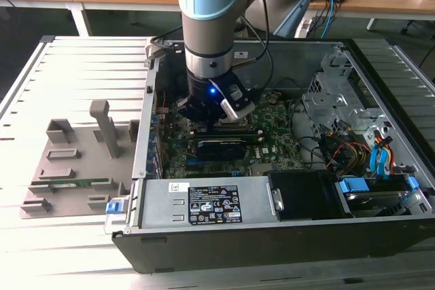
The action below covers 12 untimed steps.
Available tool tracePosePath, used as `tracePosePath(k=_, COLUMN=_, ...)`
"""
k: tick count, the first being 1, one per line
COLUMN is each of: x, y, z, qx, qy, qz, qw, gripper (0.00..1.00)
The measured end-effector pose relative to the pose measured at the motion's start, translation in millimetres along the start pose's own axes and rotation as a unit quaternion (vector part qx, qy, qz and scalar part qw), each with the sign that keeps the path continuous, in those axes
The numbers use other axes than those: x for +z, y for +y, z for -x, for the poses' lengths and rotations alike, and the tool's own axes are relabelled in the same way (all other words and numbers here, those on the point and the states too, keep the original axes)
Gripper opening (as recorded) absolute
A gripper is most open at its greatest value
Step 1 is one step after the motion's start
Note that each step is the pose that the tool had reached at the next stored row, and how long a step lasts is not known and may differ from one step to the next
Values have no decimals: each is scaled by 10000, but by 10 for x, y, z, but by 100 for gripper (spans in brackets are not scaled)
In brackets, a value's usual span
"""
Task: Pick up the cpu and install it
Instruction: 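Install the second cpu locking lever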
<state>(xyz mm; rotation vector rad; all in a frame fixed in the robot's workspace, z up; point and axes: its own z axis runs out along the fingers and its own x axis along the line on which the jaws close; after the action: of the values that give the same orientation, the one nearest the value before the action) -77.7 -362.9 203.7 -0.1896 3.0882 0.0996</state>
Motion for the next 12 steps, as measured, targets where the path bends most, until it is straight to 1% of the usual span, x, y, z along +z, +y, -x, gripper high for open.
tracePosePath(k=1, x=4, y=8, z=1, qx=-9, qy=-1, qz=11, qw=10000, gripper=11)
tracePosePath(k=2, x=11, y=27, z=3, qx=-26, qy=-3, qz=32, qw=10000, gripper=11)
tracePosePath(k=3, x=23, y=47, z=5, qx=-51, qy=-5, qz=66, qw=10000, gripper=11)
tracePosePath(k=4, x=29, y=50, z=5, qx=-65, qy=-7, qz=84, qw=9999, gripper=11)
tracePosePath(k=5, x=38, y=54, z=7, qx=-81, qy=-15, qz=94, qw=9999, gripper=11)
tracePosePath(k=6, x=21, y=53, z=2, qx=-91, qy=-18, qz=87, qw=9999, gripper=11)
tracePosePath(k=7, x=-24, y=55, z=4, qx=-96, qy=-20, qz=77, qw=9999, gripper=11)
tracePosePath(k=9, x=-207, y=70, z=13, qx=-98, qy=-19, qz=47, qw=9999, gripper=11)
tracePosePath(k=11, x=-356, y=80, z=21, qx=-97, qy=-18, qz=38, qw=9999, gripper=11)
tracePosePath(k=12, x=-403, y=82, z=23, qx=-97, qy=-17, qz=38, qw=9999, gripper=11)
